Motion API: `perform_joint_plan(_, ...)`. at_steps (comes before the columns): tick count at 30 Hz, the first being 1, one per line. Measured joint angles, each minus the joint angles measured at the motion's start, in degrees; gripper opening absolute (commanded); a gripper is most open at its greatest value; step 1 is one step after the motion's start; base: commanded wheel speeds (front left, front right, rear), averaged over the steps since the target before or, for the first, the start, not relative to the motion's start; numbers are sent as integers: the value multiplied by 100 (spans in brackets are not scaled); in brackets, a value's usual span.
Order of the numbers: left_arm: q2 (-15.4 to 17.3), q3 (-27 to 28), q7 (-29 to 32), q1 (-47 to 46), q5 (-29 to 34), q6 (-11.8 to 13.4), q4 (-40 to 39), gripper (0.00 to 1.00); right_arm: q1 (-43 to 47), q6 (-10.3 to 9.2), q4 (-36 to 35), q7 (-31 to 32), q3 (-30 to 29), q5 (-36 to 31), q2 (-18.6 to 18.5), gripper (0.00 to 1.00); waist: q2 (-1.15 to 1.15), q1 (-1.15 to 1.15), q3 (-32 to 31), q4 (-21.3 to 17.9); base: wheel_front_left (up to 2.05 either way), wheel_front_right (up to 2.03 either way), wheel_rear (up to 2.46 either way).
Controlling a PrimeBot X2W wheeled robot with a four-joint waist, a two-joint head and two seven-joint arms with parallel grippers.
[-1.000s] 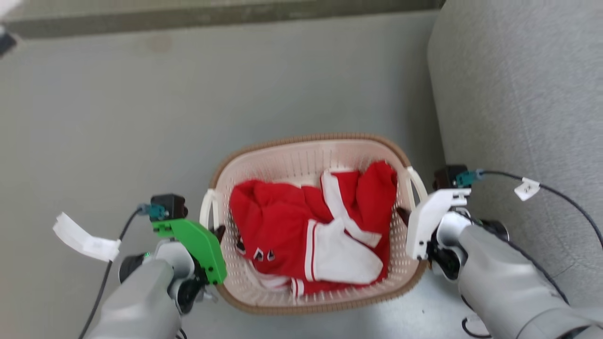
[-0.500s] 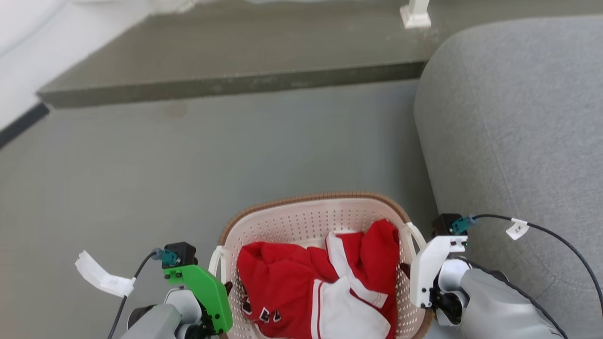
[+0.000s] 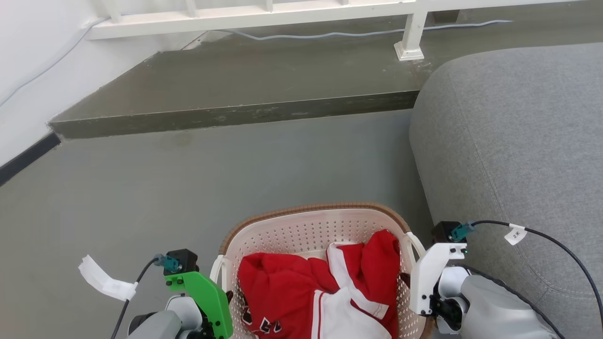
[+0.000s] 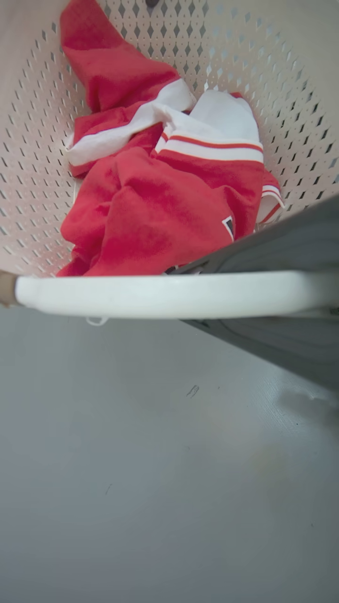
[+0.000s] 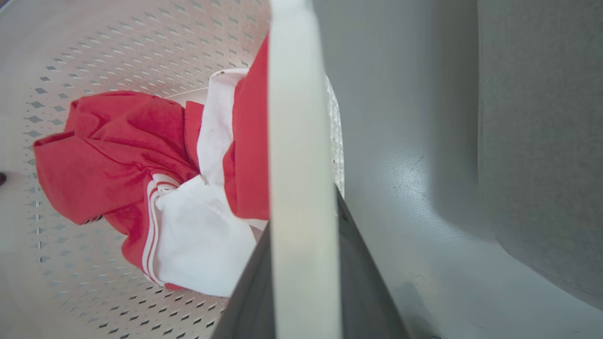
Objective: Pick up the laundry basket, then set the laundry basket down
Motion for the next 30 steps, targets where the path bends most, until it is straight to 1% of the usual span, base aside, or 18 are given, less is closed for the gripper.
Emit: perform_joint_plan(30, 0, -118, 8, 2, -167, 0, 26, 0, 1, -13, 1, 23, 177, 181, -8, 0, 0, 0, 27, -26, 0, 0, 0)
